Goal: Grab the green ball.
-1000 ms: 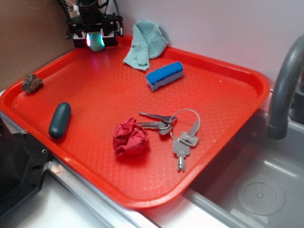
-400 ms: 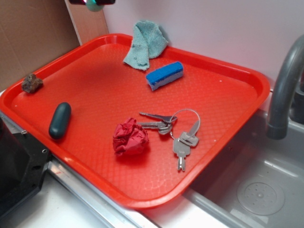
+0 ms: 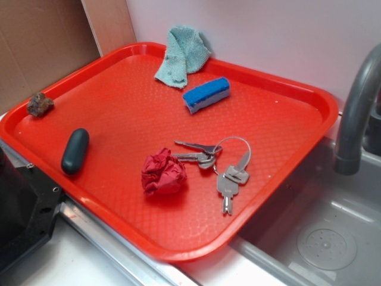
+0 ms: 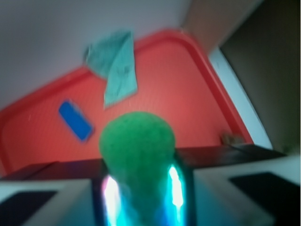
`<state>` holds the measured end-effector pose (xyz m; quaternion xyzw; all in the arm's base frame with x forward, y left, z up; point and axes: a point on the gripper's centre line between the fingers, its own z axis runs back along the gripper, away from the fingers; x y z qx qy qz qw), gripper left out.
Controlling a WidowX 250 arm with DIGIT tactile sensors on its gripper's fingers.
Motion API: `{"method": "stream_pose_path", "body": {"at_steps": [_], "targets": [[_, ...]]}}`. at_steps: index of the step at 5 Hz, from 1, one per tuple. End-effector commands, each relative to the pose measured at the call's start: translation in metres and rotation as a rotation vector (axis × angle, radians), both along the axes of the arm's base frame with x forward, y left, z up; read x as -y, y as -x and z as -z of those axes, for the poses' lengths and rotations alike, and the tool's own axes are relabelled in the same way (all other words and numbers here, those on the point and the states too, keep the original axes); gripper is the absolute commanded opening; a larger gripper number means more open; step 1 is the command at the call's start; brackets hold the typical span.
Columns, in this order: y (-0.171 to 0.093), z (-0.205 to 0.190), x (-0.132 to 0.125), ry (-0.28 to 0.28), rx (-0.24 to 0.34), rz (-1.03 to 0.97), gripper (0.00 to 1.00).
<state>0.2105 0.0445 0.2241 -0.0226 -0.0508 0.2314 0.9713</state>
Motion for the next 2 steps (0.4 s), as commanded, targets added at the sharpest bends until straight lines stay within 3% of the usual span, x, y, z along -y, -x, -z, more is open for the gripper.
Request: {"method": "stream_pose_path", "body": {"at_steps": [1,2], "targets": [[0.024,-0.023,-0.034,0.054,-0.016,0.083,0.00],[0.027,0.013,-0.025,0.008,-0.088,0.110,0.00]]}}
